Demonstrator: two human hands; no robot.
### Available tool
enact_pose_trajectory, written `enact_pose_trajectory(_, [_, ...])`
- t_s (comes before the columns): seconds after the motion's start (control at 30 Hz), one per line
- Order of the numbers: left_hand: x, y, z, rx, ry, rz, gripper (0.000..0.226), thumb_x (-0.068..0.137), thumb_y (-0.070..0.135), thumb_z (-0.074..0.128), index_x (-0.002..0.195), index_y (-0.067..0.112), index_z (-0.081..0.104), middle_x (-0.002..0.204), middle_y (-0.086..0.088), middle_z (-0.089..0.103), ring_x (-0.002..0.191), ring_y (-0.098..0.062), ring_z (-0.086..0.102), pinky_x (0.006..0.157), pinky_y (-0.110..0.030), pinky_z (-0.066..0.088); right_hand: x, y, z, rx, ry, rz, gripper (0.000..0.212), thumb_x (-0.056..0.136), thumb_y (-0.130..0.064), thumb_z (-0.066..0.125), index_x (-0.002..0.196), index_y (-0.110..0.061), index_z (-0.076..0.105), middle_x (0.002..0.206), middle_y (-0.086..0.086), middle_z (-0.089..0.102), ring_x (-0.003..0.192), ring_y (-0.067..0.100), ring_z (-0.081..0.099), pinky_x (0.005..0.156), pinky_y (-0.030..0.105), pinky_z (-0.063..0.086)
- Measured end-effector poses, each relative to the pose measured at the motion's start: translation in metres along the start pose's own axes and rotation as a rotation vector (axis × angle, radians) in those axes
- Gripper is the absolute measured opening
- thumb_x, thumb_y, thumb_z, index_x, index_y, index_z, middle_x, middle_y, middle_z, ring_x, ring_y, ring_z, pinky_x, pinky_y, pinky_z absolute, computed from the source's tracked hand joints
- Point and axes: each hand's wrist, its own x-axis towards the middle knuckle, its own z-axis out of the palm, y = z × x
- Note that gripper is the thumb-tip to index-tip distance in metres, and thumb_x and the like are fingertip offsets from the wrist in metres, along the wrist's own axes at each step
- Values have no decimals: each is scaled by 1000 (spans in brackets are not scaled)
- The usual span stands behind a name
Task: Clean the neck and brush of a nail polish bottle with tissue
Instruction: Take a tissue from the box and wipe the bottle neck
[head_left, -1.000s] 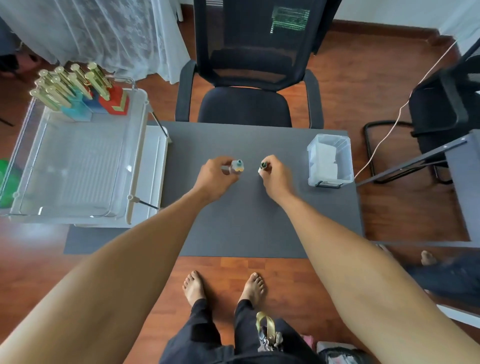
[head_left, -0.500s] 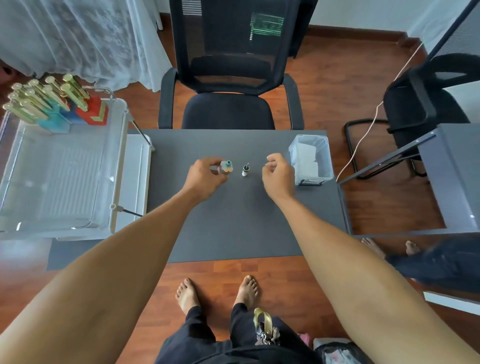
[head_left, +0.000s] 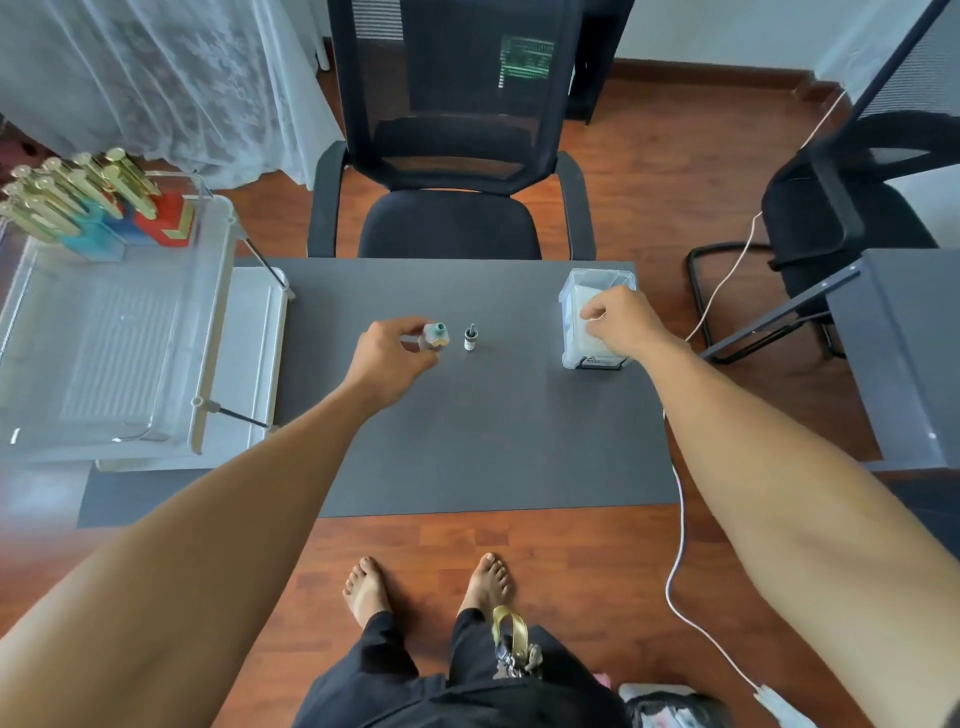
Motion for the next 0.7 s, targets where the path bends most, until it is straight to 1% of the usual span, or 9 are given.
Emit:
enact_pose_trajectory(0.1, [-5,-1,3,15,-6,-4,22,92,17,78,114,21,78,105,0,78,49,11,58,41,-8,36,5,4,4,-49,0,-23,24,91,8,57,111,12,70,125,29,69,121,48,62,101,56,53])
enact_pose_trajectory(0.17, [-8,-2,7,27,-5,-16,25,91,19,79,116,21,77,108,2,77,54,13,60,43,-7,37,5,6,7,-84,8,-57,27,89,10,56,114,16,64,127,33,65,121,50,59,100,61,52])
enact_pose_trajectory(0.27, [-12,-2,10,31,0,-22,22,91,20,79,113,21,78,109,2,77,57,12,62,45,-8,38,5,7,8,-100,11,-84,31,89,8,61,120,13,65,128,32,66,118,51,61,100,58,53])
enact_pose_trajectory(0.37, [-15,0,10,38,6,-18,21,91,21,80,112,22,78,108,2,78,59,10,63,44,-9,39,5,7,6,-107,19,-100,25,87,10,59,110,17,66,122,34,66,116,50,61,96,61,54])
enact_pose_trajectory(0.4, [-16,1,11,36,9,-18,22,91,21,80,113,22,78,108,2,77,58,11,63,44,-10,39,4,7,5,-100,28,-97,21,87,10,59,105,14,69,116,32,70,111,50,64,91,59,57])
enact_pose_trajectory(0.47, [-18,4,12,34,14,-19,23,92,21,80,115,22,78,109,2,77,59,10,64,43,-10,40,0,7,4,-91,42,-97,16,90,6,60,95,4,75,104,20,76,98,42,69,83,49,59])
enact_pose_trajectory(0.53, [-19,6,13,44,14,-17,22,92,21,80,114,22,78,110,2,77,66,7,67,45,-10,41,-2,8,4,-87,41,-95,17,92,5,59,91,-2,75,100,11,76,91,35,70,78,45,58])
enact_pose_trajectory(0.63, [-22,10,14,56,13,-14,21,92,21,79,113,22,78,108,3,78,70,5,69,49,-12,44,-3,10,5,-90,22,-101,19,93,6,55,91,-1,73,102,12,74,92,37,70,79,48,59])
enact_pose_trajectory(0.7, [-25,12,14,62,12,-12,22,92,22,79,114,22,78,108,2,78,80,-4,73,53,-13,46,-2,11,5,-85,15,-107,19,92,7,53,98,1,71,107,18,73,96,43,68,84,51,58])
